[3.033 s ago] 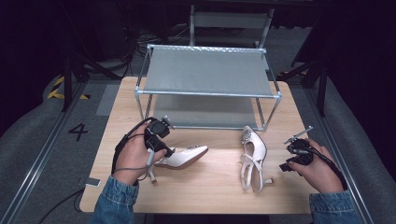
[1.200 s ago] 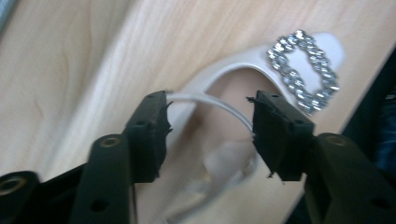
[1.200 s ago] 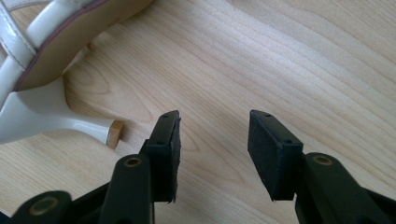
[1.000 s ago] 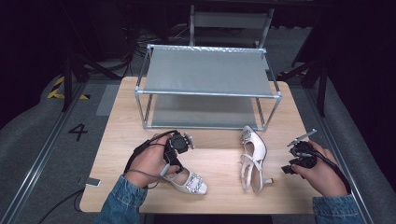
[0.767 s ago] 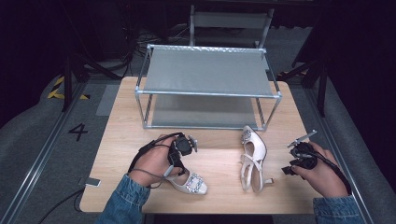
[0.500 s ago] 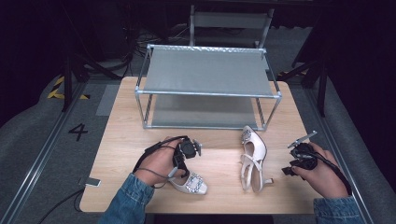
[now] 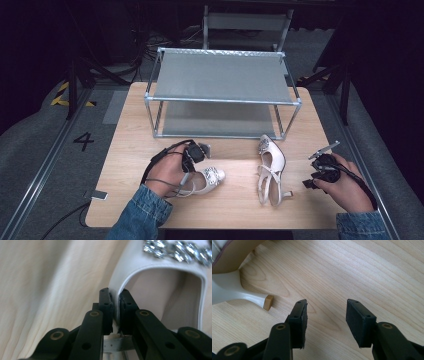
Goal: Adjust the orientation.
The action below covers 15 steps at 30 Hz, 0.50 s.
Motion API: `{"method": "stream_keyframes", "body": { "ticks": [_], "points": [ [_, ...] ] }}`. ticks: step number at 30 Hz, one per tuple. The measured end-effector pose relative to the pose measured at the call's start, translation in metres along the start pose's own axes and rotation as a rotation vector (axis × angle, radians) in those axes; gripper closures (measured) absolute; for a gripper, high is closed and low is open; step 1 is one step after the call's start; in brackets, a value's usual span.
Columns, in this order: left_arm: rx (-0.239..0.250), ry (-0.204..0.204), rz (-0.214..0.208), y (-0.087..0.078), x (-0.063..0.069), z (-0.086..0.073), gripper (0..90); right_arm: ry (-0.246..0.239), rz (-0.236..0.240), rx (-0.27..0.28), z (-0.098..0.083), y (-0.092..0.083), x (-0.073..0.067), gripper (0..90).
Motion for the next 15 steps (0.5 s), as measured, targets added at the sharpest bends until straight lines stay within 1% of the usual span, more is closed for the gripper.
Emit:
{"method": "stream_keyframes", "body": {
  "ticks": [1, 2, 3, 4, 5, 6, 7, 8, 9, 10, 11, 12, 13, 15],
  "points": [
    [0.014, -0.075, 0.018, -0.001, -0.012, -0.005, 84.7, -0.001, 0.0, -0.001, 0.0, 0.0, 0.0, 52.7],
    [0.014, -0.075, 0.018, -0.001, -0.012, -0.005, 84.9, -0.001, 0.0, -0.001, -0.001, 0.0, 0.0, 52.6],
    [0.031, -0.112, 0.024, 0.0, -0.018, -0.007, 84.9, -0.001, 0.0, -0.001, -0.001, 0.0, 0.0, 52.6],
    [0.044, -0.129, 0.023, 0.0, -0.022, -0.008, 84.9, 0.002, 0.001, 0.001, -0.001, 0.0, 0.0, 52.6],
    [0.07, -0.163, 0.03, 0.001, -0.031, -0.01, 84.0, 0.002, 0.0, 0.001, -0.001, 0.0, 0.0, 52.6],
    [0.07, -0.163, 0.03, 0.001, -0.031, -0.01, 83.8, 0.002, 0.0, 0.001, -0.001, 0.0, 0.0, 52.6],
    [0.096, -0.173, 0.012, 0.001, -0.035, -0.011, 83.0, 0.005, 0.002, 0.001, -0.001, 0.0, 0.0, 52.6],
    [0.096, -0.173, 0.012, 0.001, -0.035, -0.011, 81.0, 0.005, 0.002, 0.001, -0.001, 0.0, 0.0, 52.6],
    [0.107, -0.18, 0.017, -0.002, -0.036, -0.011, 76.0, 0.004, 0.002, 0.001, -0.001, 0.001, 0.0, 52.6],
    [0.107, -0.18, 0.017, -0.002, -0.036, -0.011, 72.9, 0.004, 0.002, 0.001, -0.001, 0.001, 0.0, 52.6],
    [0.118, -0.173, 0.021, -0.006, -0.035, -0.011, 72.9, 0.002, -0.001, 0.0, -0.001, 0.001, 0.0, 52.6],
    [0.14, -0.172, 0.008, -0.01, -0.032, -0.01, 69.6, 0.004, -0.001, 0.0, -0.001, 0.001, 0.0, 52.5],
    [0.157, -0.173, 0.006, -0.012, -0.03, -0.01, 66.1, 0.002, -0.002, -0.001, -0.001, 0.001, 0.0, 52.5],
    [0.177, -0.149, -0.003, -0.018, -0.024, -0.008, 62.5, 0.003, -0.003, -0.001, 0.0, 0.001, 0.0, 52.4]
  ]
}}
Point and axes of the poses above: each handheld gripper's, and its own axes: y roughly forward along the jaws, z roughly out of its top, x roughly to its right, the point moved 4 cm from there along y, roughly forward along the jaws, and after that the axes turned 4 degrees about -z, right-handed, at the moved point
